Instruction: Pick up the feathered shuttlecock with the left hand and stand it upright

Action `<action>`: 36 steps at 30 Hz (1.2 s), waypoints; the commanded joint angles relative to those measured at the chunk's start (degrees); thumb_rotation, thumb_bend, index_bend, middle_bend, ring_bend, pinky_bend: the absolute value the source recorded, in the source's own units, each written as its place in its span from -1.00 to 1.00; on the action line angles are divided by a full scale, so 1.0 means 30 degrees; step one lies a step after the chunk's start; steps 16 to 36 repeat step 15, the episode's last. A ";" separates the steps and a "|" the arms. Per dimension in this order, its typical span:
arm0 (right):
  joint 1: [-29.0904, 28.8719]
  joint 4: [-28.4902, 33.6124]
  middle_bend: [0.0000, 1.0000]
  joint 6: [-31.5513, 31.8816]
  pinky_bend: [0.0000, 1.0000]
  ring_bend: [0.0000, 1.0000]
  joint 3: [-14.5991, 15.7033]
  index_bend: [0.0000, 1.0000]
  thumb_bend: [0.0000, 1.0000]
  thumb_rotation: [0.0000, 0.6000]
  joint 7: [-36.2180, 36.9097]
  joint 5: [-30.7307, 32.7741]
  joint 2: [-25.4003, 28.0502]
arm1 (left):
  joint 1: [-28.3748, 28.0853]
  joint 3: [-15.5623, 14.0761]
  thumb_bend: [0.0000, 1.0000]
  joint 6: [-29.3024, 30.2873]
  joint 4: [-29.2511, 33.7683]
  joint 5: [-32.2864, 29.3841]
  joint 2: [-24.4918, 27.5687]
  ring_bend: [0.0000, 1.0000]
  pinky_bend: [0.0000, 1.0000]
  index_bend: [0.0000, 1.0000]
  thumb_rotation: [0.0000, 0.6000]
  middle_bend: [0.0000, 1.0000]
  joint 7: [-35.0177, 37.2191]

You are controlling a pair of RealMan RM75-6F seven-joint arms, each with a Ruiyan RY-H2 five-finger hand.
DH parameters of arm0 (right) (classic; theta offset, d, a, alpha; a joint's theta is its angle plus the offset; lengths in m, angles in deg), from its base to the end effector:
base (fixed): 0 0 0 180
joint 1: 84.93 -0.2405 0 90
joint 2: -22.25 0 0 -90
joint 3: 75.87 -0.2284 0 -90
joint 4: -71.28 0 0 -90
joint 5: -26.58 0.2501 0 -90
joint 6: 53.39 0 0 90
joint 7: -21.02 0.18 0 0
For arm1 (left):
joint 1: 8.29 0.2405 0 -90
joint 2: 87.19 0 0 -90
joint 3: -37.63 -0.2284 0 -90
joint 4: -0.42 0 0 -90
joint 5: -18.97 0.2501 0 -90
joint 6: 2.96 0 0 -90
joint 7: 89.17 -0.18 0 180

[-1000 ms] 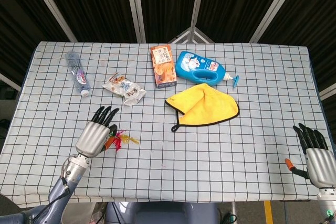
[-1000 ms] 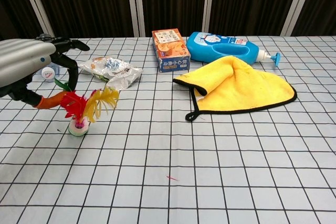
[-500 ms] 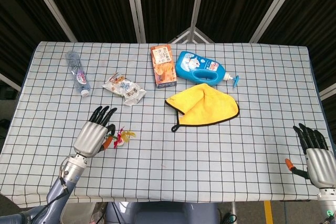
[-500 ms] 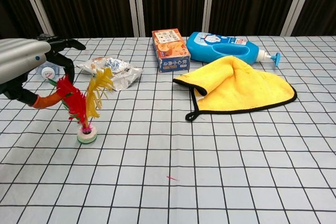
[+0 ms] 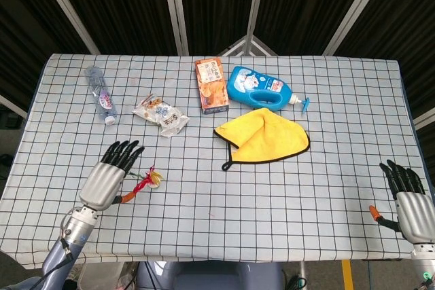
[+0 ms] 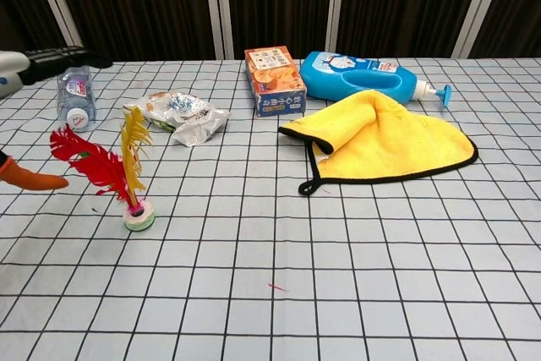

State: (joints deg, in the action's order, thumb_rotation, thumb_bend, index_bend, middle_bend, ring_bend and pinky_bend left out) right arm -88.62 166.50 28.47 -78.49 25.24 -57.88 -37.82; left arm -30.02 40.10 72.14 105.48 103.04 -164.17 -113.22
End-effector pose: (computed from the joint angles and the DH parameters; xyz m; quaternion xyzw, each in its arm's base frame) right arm -0.3117 -0.2103 0.1186 0.5814 -0.4321 0.3776 0.5768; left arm -0.1433 0.2567 0.0026 -0.7040 -0.3382 -0.4228 0.4596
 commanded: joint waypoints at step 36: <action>-0.0030 -0.0007 -1.00 0.0057 -1.00 -1.00 0.0064 -1.00 -0.33 1.00 -0.0665 -0.0181 -0.0173 | 0.5163 -0.3187 -0.82 0.5972 -0.3224 0.2885 0.4004 -1.00 -1.00 -1.00 1.00 -1.00 0.5337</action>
